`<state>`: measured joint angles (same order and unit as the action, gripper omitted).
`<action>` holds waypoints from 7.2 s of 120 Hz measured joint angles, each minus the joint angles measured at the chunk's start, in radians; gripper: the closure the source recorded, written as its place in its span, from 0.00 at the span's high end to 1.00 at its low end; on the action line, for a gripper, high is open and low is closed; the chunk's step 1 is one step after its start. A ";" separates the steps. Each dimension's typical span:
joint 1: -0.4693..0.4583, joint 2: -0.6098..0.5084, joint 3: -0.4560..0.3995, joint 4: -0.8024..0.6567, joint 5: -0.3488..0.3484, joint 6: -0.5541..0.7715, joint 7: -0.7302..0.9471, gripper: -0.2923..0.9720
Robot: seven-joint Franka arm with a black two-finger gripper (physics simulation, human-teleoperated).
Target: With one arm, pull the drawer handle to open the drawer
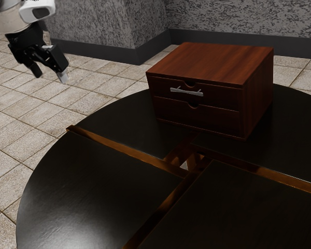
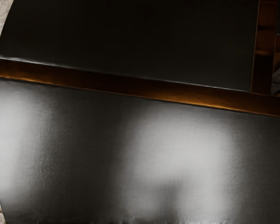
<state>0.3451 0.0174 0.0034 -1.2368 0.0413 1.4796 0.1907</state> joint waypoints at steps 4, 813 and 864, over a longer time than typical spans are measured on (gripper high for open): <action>0.018 0.000 0.001 -0.001 -0.001 -0.001 0.005 0.77; -0.253 0.600 -0.039 0.208 -0.061 0.622 1.280 0.52; -0.252 0.495 -0.035 0.072 -0.064 0.621 1.268 0.44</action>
<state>0.0927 0.5120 -0.0313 -1.1652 -0.0226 2.1004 1.4586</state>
